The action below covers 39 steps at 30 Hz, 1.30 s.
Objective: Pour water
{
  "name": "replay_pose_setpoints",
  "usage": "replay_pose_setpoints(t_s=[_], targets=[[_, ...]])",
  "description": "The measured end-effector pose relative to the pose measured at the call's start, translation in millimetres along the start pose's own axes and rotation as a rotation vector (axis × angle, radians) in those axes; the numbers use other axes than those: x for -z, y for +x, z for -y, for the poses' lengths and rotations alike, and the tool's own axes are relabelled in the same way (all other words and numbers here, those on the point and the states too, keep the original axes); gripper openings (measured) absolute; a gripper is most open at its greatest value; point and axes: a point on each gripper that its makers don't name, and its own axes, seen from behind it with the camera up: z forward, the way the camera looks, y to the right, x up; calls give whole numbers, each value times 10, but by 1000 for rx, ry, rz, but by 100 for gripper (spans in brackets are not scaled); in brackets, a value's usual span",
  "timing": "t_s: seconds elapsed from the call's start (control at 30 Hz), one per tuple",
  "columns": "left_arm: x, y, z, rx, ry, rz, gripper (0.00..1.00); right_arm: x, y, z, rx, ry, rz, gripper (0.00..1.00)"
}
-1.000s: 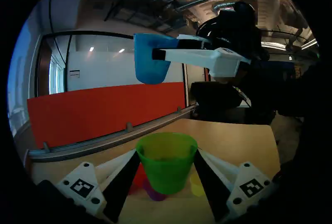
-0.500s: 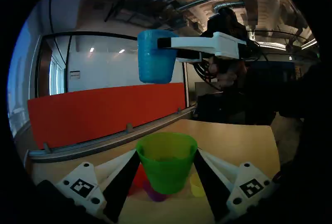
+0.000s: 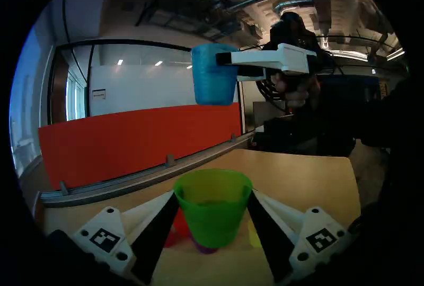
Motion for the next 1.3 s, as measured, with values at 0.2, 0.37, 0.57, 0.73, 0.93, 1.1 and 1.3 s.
replay_pose_setpoints(t_s=[0.2,0.37,0.57,0.73,0.93,1.1,1.3], targets=[[25,-76,28,-3,8,19,86,178,-140,-176,9,-49,13,89],[53,-150,17,-4,3,39,85,356,-277,-353,31,-97,26,89],[66,-238,21,-14,10,57,86,543,-452,-492,46,-135,44,89],[82,-281,46,-4,19,62,86,678,-508,-588,33,-163,39,89],[130,-315,72,2,29,68,85,816,-544,-707,2,-191,33,89],[150,-338,84,-2,31,79,86,897,-596,-785,-3,-211,38,89],[141,-381,80,1,28,92,86,938,-671,-827,-2,-215,56,90]])
